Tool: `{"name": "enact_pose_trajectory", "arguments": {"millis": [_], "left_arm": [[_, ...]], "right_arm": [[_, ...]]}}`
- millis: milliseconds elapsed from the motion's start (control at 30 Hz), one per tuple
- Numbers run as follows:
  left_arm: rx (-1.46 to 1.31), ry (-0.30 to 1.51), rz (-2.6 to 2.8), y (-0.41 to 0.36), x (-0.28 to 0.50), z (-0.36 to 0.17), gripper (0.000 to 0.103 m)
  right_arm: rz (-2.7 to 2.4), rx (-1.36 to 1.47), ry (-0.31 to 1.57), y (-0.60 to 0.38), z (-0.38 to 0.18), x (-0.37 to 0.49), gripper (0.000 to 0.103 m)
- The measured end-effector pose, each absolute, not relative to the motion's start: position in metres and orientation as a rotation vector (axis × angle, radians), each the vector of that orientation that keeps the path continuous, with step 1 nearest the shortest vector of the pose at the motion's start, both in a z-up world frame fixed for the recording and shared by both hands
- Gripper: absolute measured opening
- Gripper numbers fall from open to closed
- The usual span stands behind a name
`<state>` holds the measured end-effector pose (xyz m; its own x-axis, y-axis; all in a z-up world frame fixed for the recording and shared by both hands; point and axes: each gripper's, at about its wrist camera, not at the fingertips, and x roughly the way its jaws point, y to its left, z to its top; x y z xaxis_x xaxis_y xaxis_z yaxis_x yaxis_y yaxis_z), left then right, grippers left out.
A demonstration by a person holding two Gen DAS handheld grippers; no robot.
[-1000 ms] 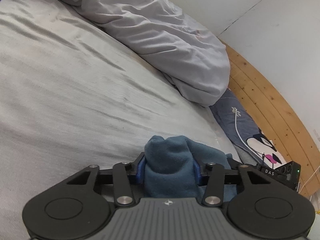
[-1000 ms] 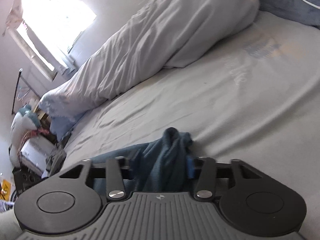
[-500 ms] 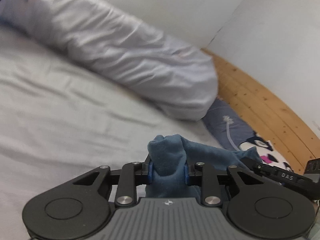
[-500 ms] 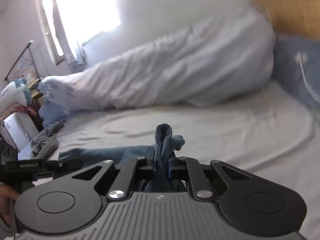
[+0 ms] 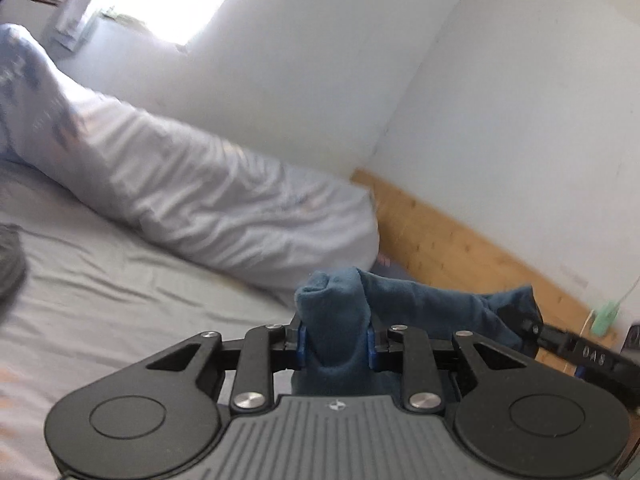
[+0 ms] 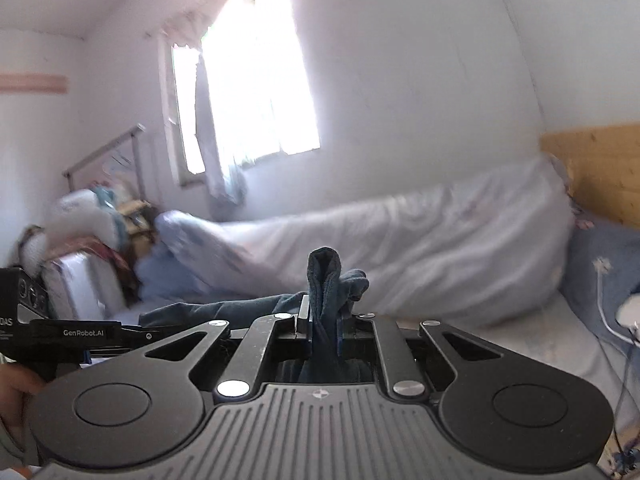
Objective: Fold clothes
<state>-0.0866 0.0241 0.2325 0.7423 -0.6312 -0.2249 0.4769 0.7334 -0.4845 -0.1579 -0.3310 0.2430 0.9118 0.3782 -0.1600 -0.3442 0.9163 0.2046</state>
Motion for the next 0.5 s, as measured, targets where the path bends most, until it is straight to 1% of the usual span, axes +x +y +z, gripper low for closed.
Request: {"name": "enact_pose_trajectory", "arguments": {"millis": [267, 500], "left_arm": [[-0.398, 0.237, -0.529, 0.109, -0.172, 0.315, 0.023], [-0.347, 0.156, -0.402, 0.187, -0.229, 0.375, 0.023]], "right_arm": [[0.529, 0.14, 0.1, -0.269, 0.311, -0.212, 0.01], [0.65, 0.113, 0.021, -0.18, 0.362, -0.231, 0.009]]}}
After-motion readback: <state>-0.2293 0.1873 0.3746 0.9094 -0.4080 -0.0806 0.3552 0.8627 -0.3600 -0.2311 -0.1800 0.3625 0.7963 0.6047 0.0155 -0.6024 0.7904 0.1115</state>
